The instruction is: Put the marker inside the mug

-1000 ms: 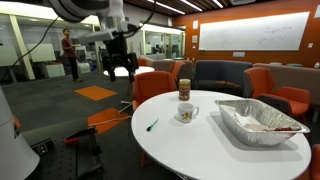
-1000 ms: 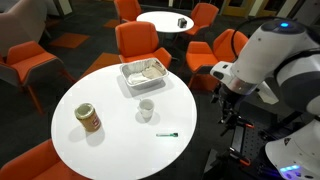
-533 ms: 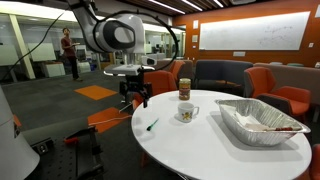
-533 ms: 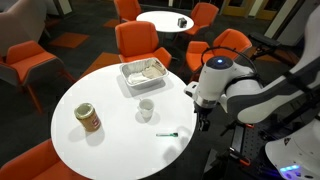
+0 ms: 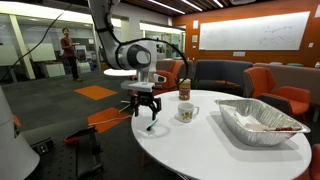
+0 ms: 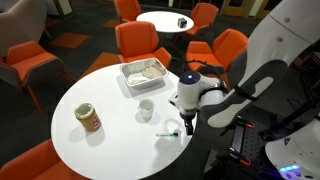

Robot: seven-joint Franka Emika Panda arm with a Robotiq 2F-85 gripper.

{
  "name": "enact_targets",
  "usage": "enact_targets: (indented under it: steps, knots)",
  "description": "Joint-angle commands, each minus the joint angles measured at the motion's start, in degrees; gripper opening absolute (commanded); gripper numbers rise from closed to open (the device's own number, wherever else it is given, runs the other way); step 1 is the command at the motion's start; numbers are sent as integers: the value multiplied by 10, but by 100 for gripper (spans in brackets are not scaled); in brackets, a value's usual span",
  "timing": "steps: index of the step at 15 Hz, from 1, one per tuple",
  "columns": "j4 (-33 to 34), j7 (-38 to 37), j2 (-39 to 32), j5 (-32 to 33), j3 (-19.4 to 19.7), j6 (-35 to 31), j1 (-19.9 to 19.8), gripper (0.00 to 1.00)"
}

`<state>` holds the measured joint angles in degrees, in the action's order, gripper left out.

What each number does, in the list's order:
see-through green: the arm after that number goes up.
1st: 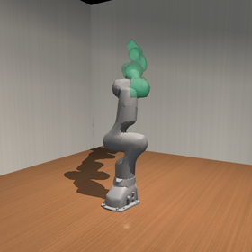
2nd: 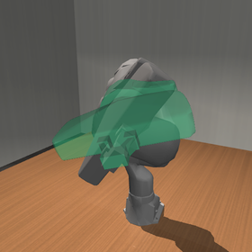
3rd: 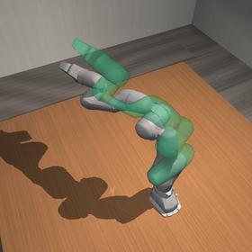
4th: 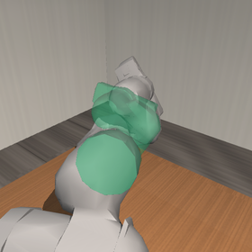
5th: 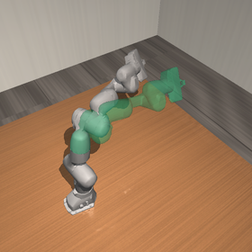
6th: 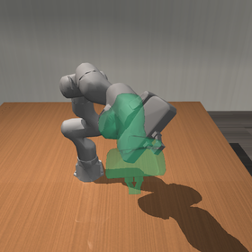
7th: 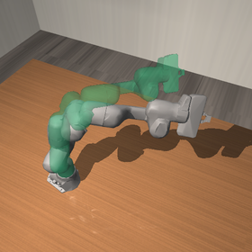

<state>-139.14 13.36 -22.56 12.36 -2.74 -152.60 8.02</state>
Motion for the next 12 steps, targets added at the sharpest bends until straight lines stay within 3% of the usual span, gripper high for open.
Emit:
enact_targets:
  steps: [1,5,6,7,9,12]
  knots:
    - [44,-31,-52,7,-5,11,4,100]
    - [78,-57,-104,17,2,11,26,100]
    - [85,-61,-114,17,2,10,30,96]
    - [92,-68,-122,15,3,11,34,74]
    - [106,-73,-134,8,-1,15,35,70]
    - [126,-80,-150,4,0,21,34,45]
